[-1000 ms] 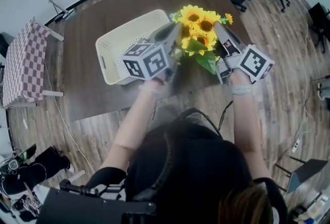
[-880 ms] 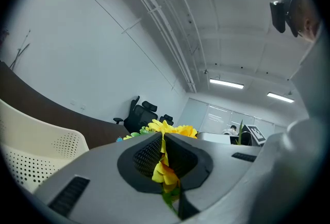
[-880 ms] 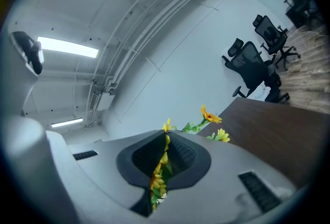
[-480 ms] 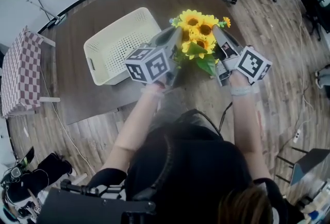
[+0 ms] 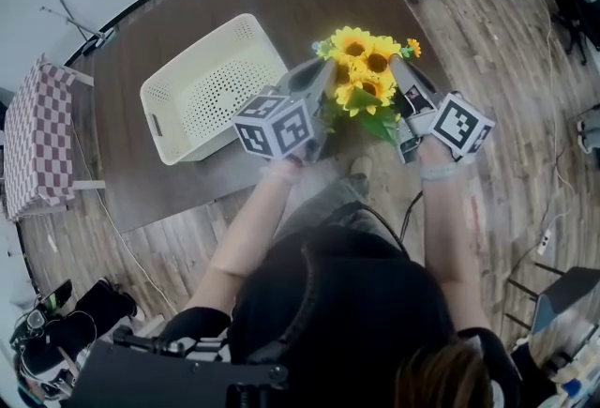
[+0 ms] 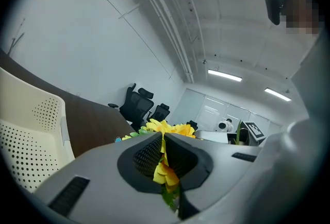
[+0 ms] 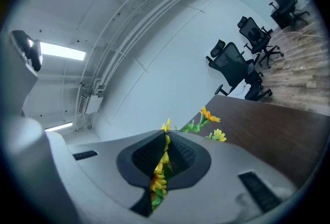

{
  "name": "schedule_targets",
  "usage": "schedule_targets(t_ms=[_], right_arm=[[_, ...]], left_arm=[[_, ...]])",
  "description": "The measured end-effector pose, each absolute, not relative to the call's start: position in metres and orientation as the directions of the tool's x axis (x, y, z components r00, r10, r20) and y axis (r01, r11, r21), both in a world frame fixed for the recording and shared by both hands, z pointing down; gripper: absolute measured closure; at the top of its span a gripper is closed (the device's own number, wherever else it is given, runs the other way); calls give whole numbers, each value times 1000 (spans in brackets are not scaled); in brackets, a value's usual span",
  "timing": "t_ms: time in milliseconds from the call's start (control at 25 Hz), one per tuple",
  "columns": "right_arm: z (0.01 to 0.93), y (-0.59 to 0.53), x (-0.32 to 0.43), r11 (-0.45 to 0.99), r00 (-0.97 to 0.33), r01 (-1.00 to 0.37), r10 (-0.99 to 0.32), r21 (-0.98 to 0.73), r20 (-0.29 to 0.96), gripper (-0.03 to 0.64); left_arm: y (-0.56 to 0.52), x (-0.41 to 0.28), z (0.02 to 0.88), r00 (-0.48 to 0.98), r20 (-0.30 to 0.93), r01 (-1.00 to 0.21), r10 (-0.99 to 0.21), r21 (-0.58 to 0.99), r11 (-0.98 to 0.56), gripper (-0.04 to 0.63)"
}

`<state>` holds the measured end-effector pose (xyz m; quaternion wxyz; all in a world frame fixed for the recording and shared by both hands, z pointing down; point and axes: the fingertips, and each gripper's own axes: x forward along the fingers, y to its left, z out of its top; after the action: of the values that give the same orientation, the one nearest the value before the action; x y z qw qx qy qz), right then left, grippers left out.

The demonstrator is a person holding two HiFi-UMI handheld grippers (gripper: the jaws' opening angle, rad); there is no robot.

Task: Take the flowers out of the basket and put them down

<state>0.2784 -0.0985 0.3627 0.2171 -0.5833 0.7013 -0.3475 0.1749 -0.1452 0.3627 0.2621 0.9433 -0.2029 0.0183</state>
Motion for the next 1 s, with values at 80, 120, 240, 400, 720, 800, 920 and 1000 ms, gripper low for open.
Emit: schedule_targets(t_ms=[80, 120, 240, 400, 720, 800, 920, 1000], right_arm=[[369, -102, 282, 77, -231, -681, -966, -728, 114, 614], [372, -103, 284, 76, -235, -686, -964, -724, 122, 612], [383, -101, 291, 74, -249, -676, -959, -733, 133, 613], [392, -106, 291, 73, -265, -661, -954, -746, 142, 614], [415, -109, 296, 59, -281, -647, -945, -760, 166, 612], [417, -113, 296, 57, -286, -641, -943, -766, 170, 612], [422, -116, 297, 51, -291, -638, -940, -768, 179, 614], [424, -117, 298, 53, -296, -633, -938, -773, 179, 613]], left_arm=[[-148, 179, 369, 916, 142, -396, -376, 484, -780, 588], [-149, 182, 372, 914, 141, -399, -380, 481, -781, 588], [-147, 189, 384, 910, 145, -408, -388, 484, -774, 588], [-150, 189, 396, 904, 167, -423, -395, 499, -757, 589], [-153, 194, 414, 895, 198, -443, -399, 498, -746, 589], [-157, 194, 417, 893, 205, -447, -400, 497, -743, 589], [-160, 194, 421, 890, 214, -453, -402, 497, -740, 589], [-160, 195, 425, 889, 219, -456, -402, 500, -736, 589]])
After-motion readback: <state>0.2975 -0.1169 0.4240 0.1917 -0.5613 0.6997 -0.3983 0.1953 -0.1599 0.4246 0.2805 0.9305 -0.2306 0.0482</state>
